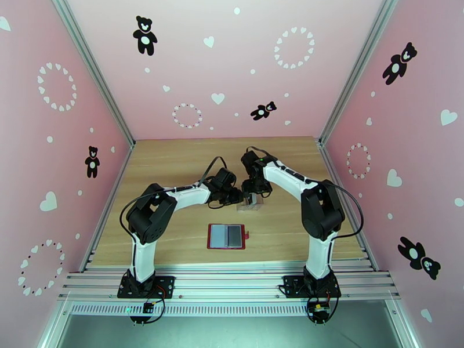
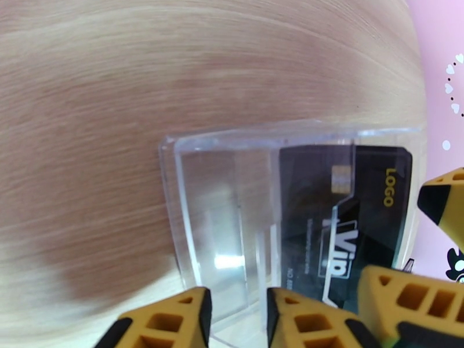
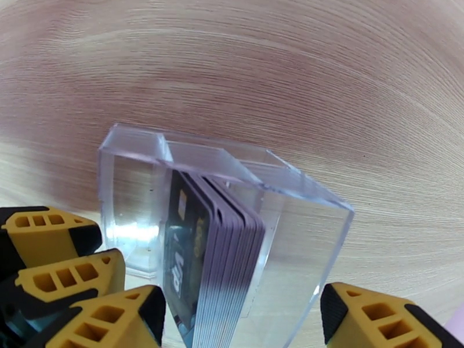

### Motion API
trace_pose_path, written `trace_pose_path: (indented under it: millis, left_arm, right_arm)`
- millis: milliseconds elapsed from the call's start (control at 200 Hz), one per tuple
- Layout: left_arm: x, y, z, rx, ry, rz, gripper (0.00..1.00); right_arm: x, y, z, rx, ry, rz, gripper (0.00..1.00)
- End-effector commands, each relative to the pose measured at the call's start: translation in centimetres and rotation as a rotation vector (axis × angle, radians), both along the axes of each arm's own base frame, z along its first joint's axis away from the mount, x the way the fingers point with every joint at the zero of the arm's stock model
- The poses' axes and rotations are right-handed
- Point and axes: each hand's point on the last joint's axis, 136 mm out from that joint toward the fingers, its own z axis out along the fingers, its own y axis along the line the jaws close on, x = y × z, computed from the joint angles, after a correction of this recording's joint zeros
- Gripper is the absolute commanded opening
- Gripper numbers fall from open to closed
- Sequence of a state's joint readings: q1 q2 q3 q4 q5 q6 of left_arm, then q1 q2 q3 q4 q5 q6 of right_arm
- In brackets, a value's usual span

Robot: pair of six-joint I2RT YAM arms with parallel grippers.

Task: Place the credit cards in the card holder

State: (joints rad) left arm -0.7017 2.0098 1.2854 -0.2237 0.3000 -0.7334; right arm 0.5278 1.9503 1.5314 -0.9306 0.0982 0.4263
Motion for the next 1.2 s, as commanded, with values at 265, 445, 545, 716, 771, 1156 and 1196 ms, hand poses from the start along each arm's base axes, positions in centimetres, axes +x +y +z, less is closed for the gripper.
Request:
trace_pose_path:
  millis: [265, 445, 545, 716, 771, 1156, 1196]
  left_arm:
    - [-0.5, 1.1, -2.4, 0.053, 0.048, 0.002, 0.27]
    - [-0.4, 1.3, -2.4, 0.053, 0.048, 0.007, 0.27]
    - [-0.4, 1.3, -2.5, 0.052, 0.049, 0.008, 0.27]
    - [-0.4, 1.2, -2.4, 0.049, 0.049, 0.005, 0.27]
    - [-0.4, 1.2, -2.5, 0.051, 0.049, 0.005, 0.26]
    - [-0.3, 1.2, -2.4, 0.048, 0.051, 0.004, 0.27]
    - [-0.4, 1.2, -2.5, 0.050, 0.051, 0.002, 0.27]
  right_arm:
    - [0.2, -1.6, 0.1, -0.087, -0.001, -0.012, 0.69]
    - [0.2, -2.2, 1.1, -0.084, -0.018, -0.026, 0.63]
    - [0.1, -2.5, 1.6, -0.081, -0.024, -0.031, 0.60]
    - [0.0, -2.7, 2.4, -0.078, -0.033, -0.030, 0.56]
    - [0.0, -2.8, 2.5, -0.077, -0.036, -0.031, 0.54]
    - [-0.2, -2.7, 2.9, -0.069, -0.036, -0.025, 0.39]
    - [-0.2, -2.6, 2.9, -0.064, -0.033, -0.024, 0.37]
